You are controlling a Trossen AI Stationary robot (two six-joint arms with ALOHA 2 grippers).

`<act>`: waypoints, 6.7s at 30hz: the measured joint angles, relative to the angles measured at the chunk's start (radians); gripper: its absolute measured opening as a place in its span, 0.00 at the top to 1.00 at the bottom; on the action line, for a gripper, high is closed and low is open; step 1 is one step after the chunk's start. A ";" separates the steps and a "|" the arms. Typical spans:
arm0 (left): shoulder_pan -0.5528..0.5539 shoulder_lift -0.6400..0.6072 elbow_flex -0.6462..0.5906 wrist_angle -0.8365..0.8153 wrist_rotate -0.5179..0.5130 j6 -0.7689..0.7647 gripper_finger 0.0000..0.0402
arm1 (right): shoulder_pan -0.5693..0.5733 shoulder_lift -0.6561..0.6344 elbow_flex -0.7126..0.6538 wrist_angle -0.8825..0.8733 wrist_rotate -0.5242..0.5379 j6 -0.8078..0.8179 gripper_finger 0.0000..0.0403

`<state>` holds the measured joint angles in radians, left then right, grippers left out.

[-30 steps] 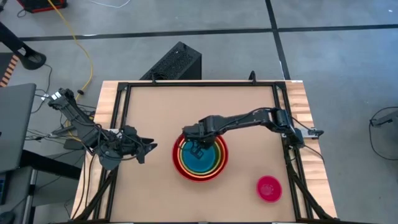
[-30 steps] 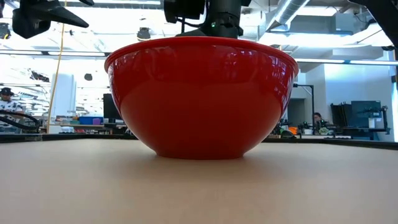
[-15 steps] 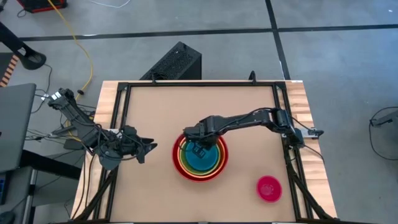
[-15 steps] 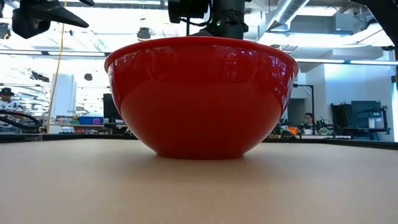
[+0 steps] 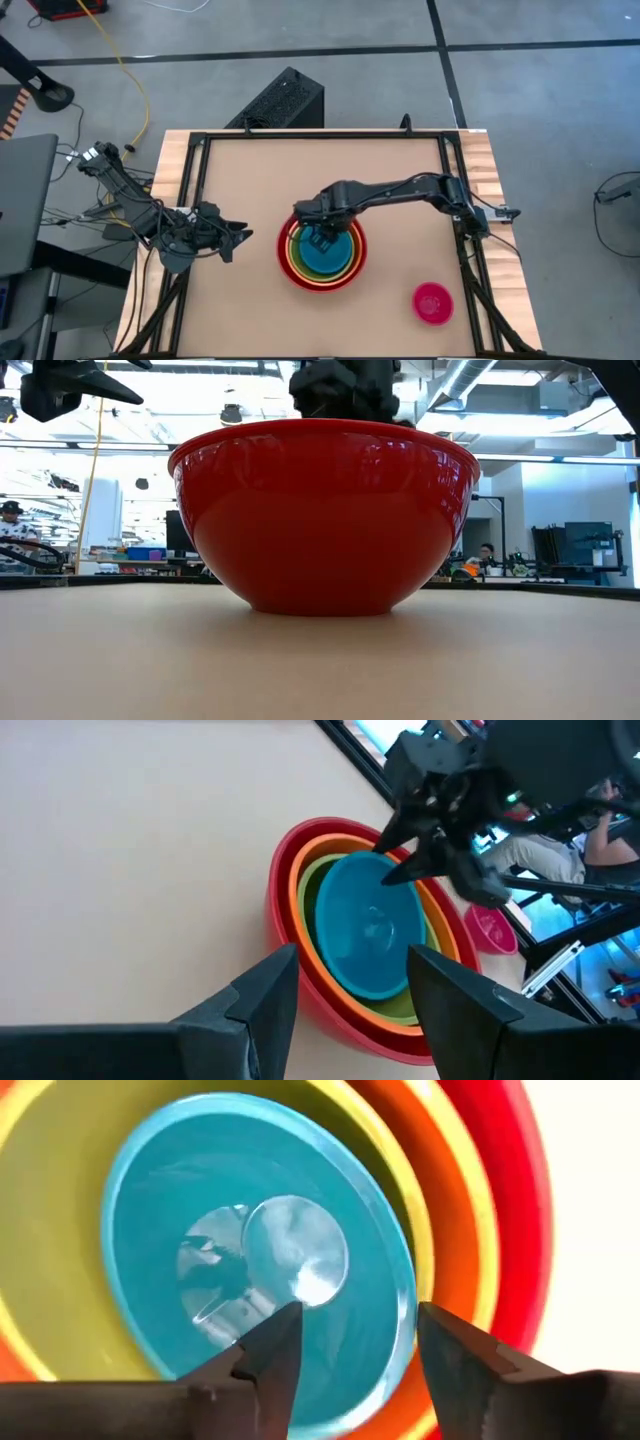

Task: Nest bowls inside each other
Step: Stack the blue bowl on top of the green bowl, then stack the pink bowl on top of the blue bowl, then return to Home Position

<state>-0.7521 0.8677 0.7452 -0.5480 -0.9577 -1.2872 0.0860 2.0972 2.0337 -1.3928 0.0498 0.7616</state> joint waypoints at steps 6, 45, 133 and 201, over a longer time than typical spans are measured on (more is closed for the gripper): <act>0.000 0.000 0.000 0.000 0.000 0.011 0.56 | 0.017 0.000 0.082 -0.093 0.002 0.004 0.47; 0.492 -0.095 0.000 0.294 0.551 0.815 0.56 | 0.511 -0.414 -0.029 -0.167 0.266 0.221 1.00; 0.573 -0.792 -0.732 0.614 0.668 1.093 0.56 | 0.129 -0.794 -0.998 0.928 0.044 0.360 1.00; 0.573 -0.792 -0.731 0.600 0.690 0.952 0.56 | 0.021 -0.603 -0.864 0.906 -0.052 0.141 0.72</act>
<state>-0.1790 0.0757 0.0139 0.0525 -0.2675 -0.3347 0.1065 1.4944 1.1694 -0.4868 -0.0025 0.9029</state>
